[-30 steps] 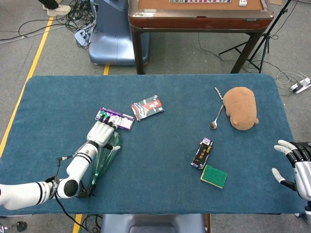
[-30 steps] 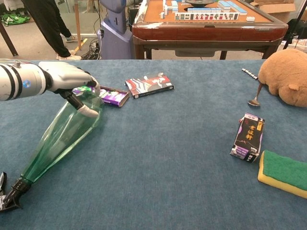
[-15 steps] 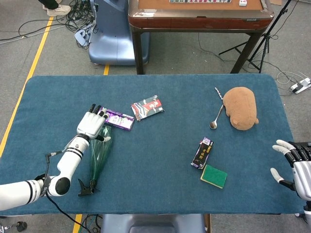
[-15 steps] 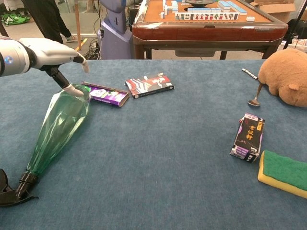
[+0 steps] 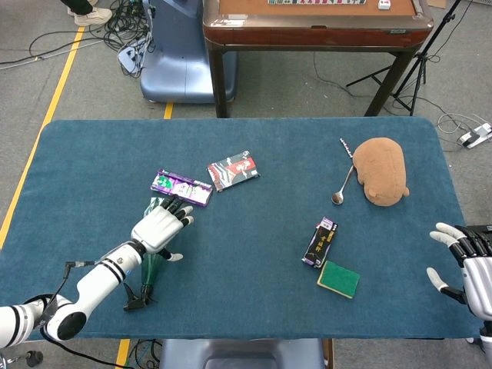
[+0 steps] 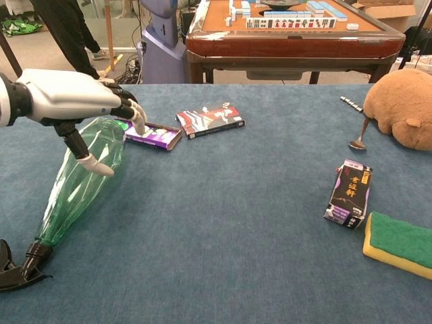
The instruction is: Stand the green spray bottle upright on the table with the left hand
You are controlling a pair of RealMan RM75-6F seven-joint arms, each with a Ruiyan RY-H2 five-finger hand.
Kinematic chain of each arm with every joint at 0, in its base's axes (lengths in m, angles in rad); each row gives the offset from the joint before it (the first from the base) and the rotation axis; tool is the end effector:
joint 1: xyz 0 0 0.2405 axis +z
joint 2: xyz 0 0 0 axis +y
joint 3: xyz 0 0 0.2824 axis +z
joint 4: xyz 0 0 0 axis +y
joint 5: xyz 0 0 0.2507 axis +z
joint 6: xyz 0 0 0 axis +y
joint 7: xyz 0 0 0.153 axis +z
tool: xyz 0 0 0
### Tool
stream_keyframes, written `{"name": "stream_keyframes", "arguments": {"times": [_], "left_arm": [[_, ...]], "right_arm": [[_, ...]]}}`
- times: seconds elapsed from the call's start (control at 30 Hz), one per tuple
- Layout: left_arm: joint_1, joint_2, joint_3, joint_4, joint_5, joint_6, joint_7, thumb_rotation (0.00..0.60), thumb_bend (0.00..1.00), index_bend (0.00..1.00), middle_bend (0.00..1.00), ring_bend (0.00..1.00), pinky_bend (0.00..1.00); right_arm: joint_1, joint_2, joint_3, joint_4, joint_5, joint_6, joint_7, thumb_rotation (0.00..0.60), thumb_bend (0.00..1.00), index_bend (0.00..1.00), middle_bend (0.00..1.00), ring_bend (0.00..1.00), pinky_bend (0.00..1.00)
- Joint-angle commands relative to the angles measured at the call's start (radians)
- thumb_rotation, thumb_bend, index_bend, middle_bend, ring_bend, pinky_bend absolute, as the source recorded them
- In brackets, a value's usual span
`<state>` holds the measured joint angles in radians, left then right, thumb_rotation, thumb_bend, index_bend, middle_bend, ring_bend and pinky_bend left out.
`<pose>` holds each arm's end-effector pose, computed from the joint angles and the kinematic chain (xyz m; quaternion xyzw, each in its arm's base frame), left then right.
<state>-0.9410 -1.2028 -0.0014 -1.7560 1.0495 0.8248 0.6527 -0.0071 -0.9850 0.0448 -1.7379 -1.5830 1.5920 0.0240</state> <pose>-0.1464 0.3671 0.0038 -0.8741 -0.1897 -0.2171 0.3909 -0.3314 -0.1614 0.1757 0.5802 -0.3708 0.4131 0.5960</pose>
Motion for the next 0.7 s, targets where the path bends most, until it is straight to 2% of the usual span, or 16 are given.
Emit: {"name": "stream_keyframes", "arguments": {"times": [0.03,0.13,0.23,0.4,0.7], "left_arm": [[-0.026,-0.014,0.018,0.017,-0.077,-0.045,0.029,0.218,0.15,0.23,0.14,0.00,0.00],[-0.045,-0.031,0.027,0.053,-0.145,-0.054,0.065,0.143,0.13,0.24,0.16,0.00,0.00],[-0.068,-0.036,0.039,0.073,-0.235,-0.064,0.096,0.109,0.13,0.25,0.18,0.00,0.00],[-0.089,-0.041,0.056,0.099,-0.333,-0.049,0.125,0.085,0.12,0.25,0.19,0.00,0.00],[-0.119,-0.048,0.099,0.163,-0.495,-0.021,0.174,0.079,0.11,0.25,0.19,0.00,0.00]], "right_arm": [[-0.003,0.000,-0.001,0.002,0.002,0.003,0.003,0.600,0.25,0.29,0.23,0.15,0.18],[-0.006,-0.001,-0.002,0.006,0.004,0.005,0.007,0.600,0.25,0.29,0.23,0.15,0.18],[-0.008,-0.001,-0.001,0.010,0.005,0.008,0.011,0.600,0.25,0.29,0.23,0.15,0.18],[-0.004,-0.004,0.001,0.014,0.007,0.003,0.013,0.600,0.25,0.29,0.23,0.15,0.18],[-0.002,-0.005,0.003,0.013,0.005,0.002,0.012,0.600,0.25,0.29,0.23,0.15,0.18]]}}
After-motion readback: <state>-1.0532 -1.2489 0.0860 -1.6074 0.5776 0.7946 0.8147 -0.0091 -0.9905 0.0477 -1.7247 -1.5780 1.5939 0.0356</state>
